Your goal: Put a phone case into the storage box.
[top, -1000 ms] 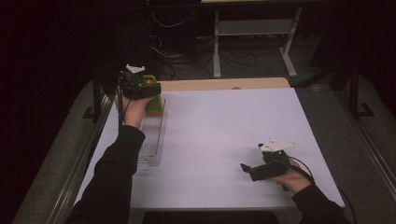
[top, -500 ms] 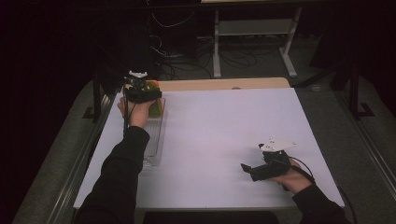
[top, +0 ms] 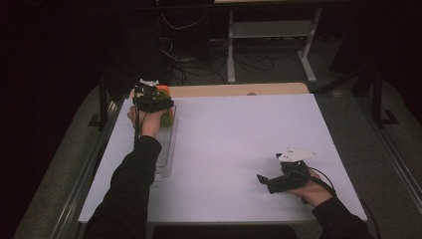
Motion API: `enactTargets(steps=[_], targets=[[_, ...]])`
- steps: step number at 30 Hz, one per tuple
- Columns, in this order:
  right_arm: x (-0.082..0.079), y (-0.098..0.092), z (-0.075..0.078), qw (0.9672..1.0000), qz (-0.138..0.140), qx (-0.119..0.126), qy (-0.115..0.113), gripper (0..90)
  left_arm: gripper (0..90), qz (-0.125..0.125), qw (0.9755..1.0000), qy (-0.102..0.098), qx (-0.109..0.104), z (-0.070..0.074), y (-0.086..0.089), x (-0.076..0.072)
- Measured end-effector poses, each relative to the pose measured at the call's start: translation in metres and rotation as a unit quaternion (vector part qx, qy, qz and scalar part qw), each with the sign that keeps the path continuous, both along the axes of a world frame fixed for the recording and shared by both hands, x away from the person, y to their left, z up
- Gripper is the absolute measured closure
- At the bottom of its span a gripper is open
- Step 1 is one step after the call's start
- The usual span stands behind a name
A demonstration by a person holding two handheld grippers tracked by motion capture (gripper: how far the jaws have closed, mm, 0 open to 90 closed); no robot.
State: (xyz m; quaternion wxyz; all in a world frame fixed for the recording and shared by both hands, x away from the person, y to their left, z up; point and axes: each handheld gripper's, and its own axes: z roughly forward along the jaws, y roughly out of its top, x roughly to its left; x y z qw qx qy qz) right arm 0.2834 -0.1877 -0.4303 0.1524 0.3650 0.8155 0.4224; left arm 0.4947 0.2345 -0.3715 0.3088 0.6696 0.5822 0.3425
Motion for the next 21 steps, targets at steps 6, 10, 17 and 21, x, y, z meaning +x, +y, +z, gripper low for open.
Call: enactTargets(steps=[6, 10, 17, 21], targets=[[-0.0007, -0.0003, 0.0, 1.0, -0.001, 0.0, 0.002, 0.0, 11.5, 0.001, 1.0, 0.001, 0.001, -0.0042, 0.0001, 0.0012], [-0.0009, -0.0004, 0.0001, 1.0, -0.001, 0.0, 0.002, 0.0, 7.4, 0.001, 0.9999, 0.007, 0.007, -0.0048, 0.0011, 0.0018], [-0.001, -0.0003, -0.0001, 1.0, 0.0, -0.001, 0.0, 0.0, 0.0, -0.004, 0.9999, 0.015, -0.003, -0.0058, 0.0046, 0.0017], [-0.0008, -0.0002, -0.0001, 1.0, 0.0, 0.0, 0.001, 0.0, 0.0, -0.015, 0.9998, 0.001, -0.01, -0.001, 0.0071, 0.0003]])
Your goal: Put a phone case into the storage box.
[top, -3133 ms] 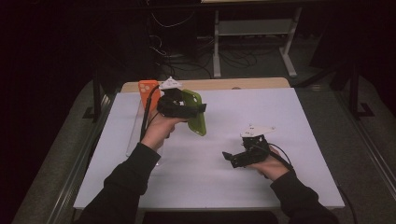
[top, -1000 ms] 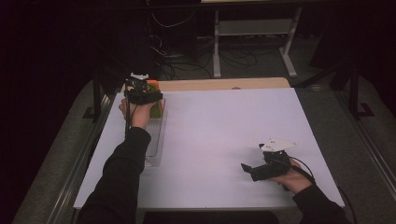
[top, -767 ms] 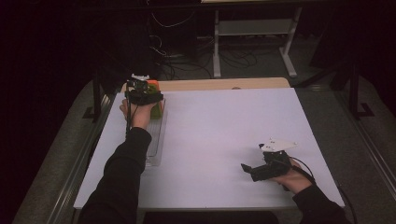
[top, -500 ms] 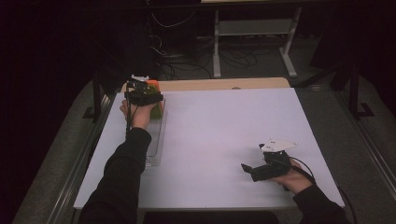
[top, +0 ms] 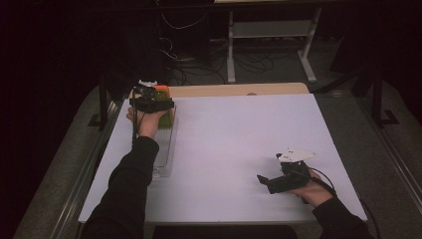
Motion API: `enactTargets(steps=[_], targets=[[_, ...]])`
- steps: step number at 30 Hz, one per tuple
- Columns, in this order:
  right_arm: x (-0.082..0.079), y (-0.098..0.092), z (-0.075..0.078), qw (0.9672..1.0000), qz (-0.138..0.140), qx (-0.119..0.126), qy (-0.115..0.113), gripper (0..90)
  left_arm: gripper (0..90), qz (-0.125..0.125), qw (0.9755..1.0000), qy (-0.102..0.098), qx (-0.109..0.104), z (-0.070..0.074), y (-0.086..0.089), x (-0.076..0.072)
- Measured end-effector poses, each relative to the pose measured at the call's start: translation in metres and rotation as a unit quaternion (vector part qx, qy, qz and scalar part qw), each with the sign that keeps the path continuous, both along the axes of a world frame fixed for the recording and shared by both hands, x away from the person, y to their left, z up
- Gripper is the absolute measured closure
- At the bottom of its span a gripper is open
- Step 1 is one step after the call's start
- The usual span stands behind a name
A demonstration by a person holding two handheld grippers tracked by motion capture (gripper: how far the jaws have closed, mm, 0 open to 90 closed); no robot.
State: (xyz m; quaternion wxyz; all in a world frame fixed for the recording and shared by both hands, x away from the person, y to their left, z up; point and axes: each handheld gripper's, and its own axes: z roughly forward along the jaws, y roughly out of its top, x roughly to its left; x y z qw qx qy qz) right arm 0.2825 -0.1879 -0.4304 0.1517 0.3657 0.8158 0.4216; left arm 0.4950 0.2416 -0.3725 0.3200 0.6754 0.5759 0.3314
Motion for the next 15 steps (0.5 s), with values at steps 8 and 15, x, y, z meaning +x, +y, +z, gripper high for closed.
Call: enactTargets(steps=[8, 15], targets=[[0.0, 0.0, 0.0, 1.0, 0.0, -0.001, 0.0, 0.0, 0.0, -0.024, 0.9997, 0.006, -0.007, 0.013, 0.007, -0.011], [0.0, 0.0, 0.0, 1.0, 0.001, -0.001, 0.0, 0.0, 0.0, -0.089, 0.9953, 0.023, -0.031, 0.027, 0.021, -0.028]])
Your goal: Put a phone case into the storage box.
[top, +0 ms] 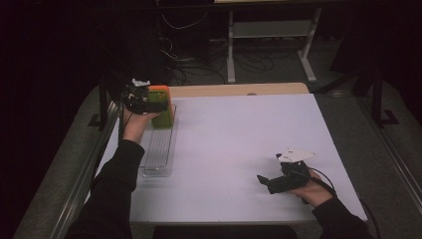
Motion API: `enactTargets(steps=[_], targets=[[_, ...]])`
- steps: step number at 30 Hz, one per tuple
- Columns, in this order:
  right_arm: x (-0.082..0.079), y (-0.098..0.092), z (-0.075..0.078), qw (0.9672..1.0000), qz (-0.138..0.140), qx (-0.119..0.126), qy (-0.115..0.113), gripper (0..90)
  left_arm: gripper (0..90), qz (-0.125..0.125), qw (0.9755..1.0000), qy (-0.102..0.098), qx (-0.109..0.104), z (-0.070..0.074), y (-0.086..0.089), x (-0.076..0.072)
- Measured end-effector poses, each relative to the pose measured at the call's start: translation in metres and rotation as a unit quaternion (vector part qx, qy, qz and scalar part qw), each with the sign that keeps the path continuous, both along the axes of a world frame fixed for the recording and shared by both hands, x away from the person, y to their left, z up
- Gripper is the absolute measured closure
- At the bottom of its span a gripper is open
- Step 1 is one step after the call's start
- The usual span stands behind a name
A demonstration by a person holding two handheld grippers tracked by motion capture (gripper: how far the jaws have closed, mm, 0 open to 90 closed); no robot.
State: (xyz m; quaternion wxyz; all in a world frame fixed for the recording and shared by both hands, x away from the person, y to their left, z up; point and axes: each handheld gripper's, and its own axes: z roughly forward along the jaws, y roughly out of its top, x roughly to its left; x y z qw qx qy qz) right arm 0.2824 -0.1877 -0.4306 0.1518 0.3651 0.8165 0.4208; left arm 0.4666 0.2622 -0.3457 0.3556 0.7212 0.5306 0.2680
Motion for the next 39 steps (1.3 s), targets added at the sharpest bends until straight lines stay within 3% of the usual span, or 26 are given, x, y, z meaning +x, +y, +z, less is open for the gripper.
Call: enactTargets(steps=[5, 8, 13, 20, 23, 26, 27, 29, 33, 36, 39], targets=[[0.001, 0.001, -0.001, 1.0, 0.004, -0.006, -0.003, 0.0, 0.0, -0.05, 0.9985, 0.007, -0.021, 0.005, 0.01, -0.016], [0.001, 0.001, -0.001, 0.9999, 0.007, -0.008, -0.005, 0.0, 0.0, -0.078, 0.9963, 0.006, -0.036, 0.008, 0.012, -0.027], [0.001, 0.002, 0.0, 0.9999, 0.008, -0.006, -0.003, 0.0, 0.0, -0.138, 0.9897, 0.0, -0.037, 0.011, 0.012, -0.049], [0.0, 0.002, 0.001, 0.9999, 0.014, -0.006, -0.006, 0.0, 0.0, -0.192, 0.9803, -0.017, -0.04, 0.005, 0.006, -0.083], [0.0, 0.001, 0.003, 0.9998, 0.018, -0.002, -0.008, 0.0, 0.0, -0.208, 0.9764, -0.021, -0.053, 0.0, 0.002, -0.097], [-0.001, 0.001, 0.006, 0.9997, 0.022, 0.002, -0.01, 0.0, 0.0, -0.227, 0.9722, -0.025, -0.053, -0.004, 0.0, -0.107], [-0.001, 0.0, 0.007, 0.9996, 0.024, 0.004, -0.013, 0.0, 0.0, -0.227, 0.9721, -0.023, -0.056, -0.006, -0.001, -0.111], [-0.001, 0.0, 0.009, 0.9995, 0.025, 0.007, -0.018, 0.0, 0.0, -0.237, 0.9693, -0.026, -0.058, -0.007, -0.002, -0.116], [-0.001, -0.001, 0.011, 0.9994, 0.027, 0.01, -0.018, 0.0, 0.0, -0.249, 0.9661, -0.025, -0.064, -0.015, -0.003, -0.128], [-0.001, -0.001, 0.012, 0.9994, 0.025, 0.012, -0.02, 0.0, 0.0, -0.264, 0.9623, -0.025, -0.062, -0.023, -0.005, -0.136], [-0.001, -0.001, 0.013, 0.9994, 0.024, 0.013, -0.02, 0.0, 0.0, -0.271, 0.9604, -0.022, -0.059, -0.029, -0.008, -0.143]])
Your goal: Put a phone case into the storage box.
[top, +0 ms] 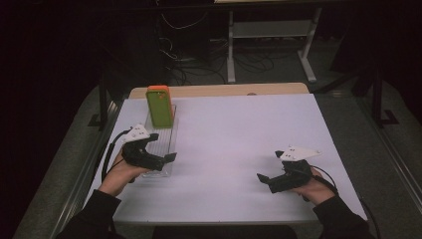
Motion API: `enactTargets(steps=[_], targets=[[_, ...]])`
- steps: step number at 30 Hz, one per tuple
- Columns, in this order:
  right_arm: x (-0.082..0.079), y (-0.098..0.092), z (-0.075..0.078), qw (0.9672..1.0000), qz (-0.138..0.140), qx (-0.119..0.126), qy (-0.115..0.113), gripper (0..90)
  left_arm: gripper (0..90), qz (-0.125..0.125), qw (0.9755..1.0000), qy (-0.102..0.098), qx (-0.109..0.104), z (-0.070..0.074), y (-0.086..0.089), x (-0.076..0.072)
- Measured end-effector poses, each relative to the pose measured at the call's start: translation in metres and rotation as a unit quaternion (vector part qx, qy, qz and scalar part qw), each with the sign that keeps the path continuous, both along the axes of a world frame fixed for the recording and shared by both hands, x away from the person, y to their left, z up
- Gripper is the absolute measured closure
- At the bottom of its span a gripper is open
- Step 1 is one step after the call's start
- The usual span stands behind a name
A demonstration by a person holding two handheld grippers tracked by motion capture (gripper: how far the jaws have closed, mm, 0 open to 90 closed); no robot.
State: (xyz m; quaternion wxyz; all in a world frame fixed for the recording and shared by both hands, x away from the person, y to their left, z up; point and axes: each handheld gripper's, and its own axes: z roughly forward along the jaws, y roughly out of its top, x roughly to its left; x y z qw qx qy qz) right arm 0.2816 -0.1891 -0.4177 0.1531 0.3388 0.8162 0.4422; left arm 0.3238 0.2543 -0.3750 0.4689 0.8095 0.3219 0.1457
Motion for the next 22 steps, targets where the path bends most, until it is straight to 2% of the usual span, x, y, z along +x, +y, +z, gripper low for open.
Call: enactTargets(steps=[2, 3, 6, 10, 12, 22], targets=[[0.0, 0.0, 0.001, 1.0, -0.003, 0.001, 0.0, 0.0, 0.0, -0.006, 1.0, -0.002, 0.0, -0.004, -0.001, -0.004], [0.001, -0.001, 0.001, 1.0, -0.001, -0.001, -0.009, 0.0, 0.0, -0.01, 0.9999, -0.002, 0.003, -0.006, -0.001, -0.006], [0.0, -0.001, 0.003, 1.0, -0.004, 0.002, -0.005, 0.0, 0.0, -0.014, 0.9998, -0.004, 0.014, -0.013, -0.003, -0.011], [0.001, -0.003, 0.005, 0.9999, -0.007, 0.004, -0.012, 0.0, 0.0, -0.019, 0.9997, 0.004, 0.016, -0.02, -0.004, -0.015], [0.001, -0.003, 0.006, 0.9999, -0.008, 0.007, -0.011, 0.0, 0.0, -0.015, 0.9998, 0.008, 0.014, -0.022, -0.005, -0.016], [0.001, -0.002, 0.005, 0.9999, -0.003, 0.004, -0.013, 0.0, 0.0, -0.016, 0.9997, 0.008, 0.016, -0.023, -0.002, -0.015]])
